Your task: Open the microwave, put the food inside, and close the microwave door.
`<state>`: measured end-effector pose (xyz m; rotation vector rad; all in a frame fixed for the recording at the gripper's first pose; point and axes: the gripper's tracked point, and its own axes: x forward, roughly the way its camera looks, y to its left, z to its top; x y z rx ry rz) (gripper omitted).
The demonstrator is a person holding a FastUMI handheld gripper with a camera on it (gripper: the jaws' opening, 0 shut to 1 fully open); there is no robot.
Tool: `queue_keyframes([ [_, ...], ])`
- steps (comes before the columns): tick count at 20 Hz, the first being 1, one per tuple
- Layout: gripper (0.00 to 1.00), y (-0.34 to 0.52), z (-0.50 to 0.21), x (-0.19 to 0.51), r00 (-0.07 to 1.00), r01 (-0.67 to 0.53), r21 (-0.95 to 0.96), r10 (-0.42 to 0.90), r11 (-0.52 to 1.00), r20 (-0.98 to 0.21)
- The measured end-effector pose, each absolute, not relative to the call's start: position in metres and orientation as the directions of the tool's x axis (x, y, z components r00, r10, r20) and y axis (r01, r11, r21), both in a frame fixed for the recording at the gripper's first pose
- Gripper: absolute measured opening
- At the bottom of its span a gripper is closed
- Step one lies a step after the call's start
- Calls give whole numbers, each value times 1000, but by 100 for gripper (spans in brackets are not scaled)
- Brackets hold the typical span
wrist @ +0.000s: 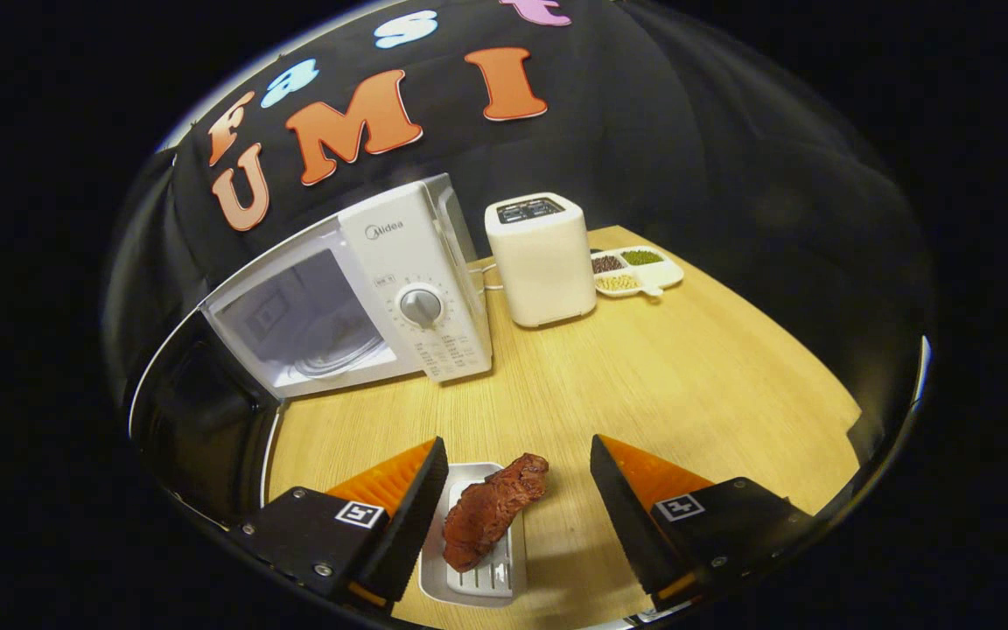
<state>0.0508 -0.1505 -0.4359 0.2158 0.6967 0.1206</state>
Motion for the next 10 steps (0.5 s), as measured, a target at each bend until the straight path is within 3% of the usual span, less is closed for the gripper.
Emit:
queue_keyframes([
  [3, 89, -145, -456, 54, 730, 4, 354, 239, 935, -640],
  [5, 78, -139, -466, 53, 714, 30, 433, 284, 901, -640],
  [10, 35, -138, -468, 48, 705, 103, 565, 341, 818, -622],
])
